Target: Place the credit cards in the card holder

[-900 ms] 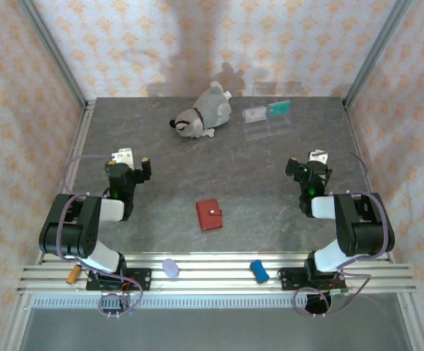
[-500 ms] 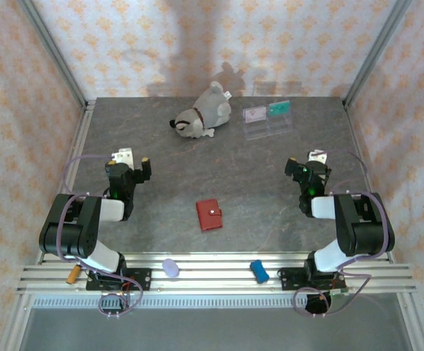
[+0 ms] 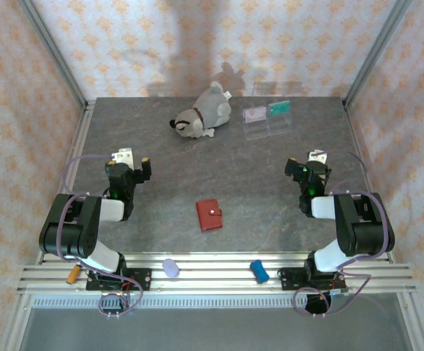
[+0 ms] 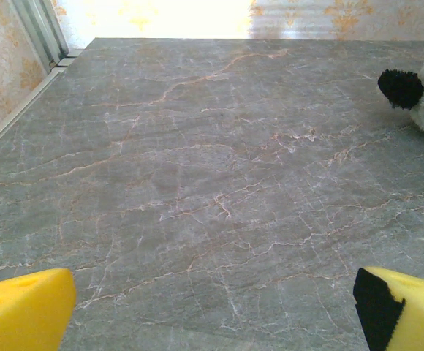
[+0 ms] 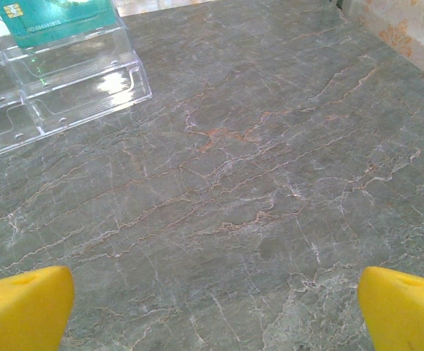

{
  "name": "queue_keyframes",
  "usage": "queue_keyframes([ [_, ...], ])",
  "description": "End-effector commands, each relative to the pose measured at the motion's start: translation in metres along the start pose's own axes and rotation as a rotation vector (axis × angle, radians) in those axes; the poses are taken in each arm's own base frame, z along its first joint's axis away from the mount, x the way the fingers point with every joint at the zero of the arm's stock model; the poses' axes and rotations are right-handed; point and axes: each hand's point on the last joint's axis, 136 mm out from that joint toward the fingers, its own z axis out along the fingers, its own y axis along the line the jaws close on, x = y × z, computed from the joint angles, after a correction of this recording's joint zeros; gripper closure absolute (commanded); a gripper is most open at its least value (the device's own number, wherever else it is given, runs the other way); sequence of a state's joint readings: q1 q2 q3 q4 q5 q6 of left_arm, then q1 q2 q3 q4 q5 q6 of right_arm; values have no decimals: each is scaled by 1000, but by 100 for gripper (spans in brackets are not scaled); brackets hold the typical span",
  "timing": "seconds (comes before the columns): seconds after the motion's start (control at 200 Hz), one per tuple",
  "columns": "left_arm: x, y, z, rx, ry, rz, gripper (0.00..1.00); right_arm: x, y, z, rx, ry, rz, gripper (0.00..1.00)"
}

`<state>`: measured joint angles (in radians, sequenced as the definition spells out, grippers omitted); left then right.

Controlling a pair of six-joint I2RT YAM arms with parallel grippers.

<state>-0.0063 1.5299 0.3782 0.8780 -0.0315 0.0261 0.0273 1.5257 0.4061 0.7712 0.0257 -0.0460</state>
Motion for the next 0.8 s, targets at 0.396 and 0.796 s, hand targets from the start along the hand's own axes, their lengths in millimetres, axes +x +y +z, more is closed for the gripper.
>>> queue_keyframes([
  [0.396, -38, 8, -41, -32, -102, -20, 0, -72, 26, -46, -148, -92, -6, 1],
  [0.796, -90, 14, -91, -44, 60, -470, 0, -136, -2, -82, 27, -49, 397, 1],
])
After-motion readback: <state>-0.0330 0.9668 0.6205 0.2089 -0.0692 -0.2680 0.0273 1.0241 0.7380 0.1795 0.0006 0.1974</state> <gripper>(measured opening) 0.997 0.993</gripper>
